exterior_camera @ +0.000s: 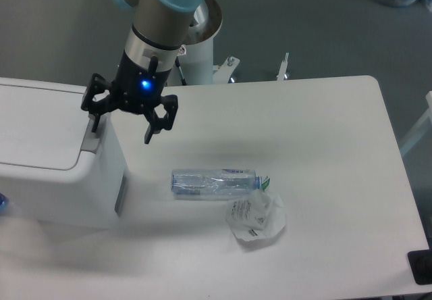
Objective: Open the trash can
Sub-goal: 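Press the lid edge with the gripper to flip the lid open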
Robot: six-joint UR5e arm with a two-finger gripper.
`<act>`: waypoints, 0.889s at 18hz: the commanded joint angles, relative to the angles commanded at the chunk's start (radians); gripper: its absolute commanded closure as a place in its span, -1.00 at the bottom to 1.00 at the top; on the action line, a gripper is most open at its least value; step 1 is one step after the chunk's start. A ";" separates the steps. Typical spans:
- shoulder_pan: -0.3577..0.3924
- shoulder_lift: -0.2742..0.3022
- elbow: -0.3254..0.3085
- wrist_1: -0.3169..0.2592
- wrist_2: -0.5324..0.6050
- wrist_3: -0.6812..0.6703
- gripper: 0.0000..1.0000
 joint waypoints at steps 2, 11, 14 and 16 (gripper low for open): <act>0.000 0.000 -0.003 0.000 0.015 -0.002 -1.00; 0.000 -0.008 0.003 0.000 0.017 -0.002 -1.00; 0.000 -0.017 0.006 0.000 0.020 -0.005 -1.00; 0.000 -0.017 0.008 0.000 0.020 -0.005 -1.00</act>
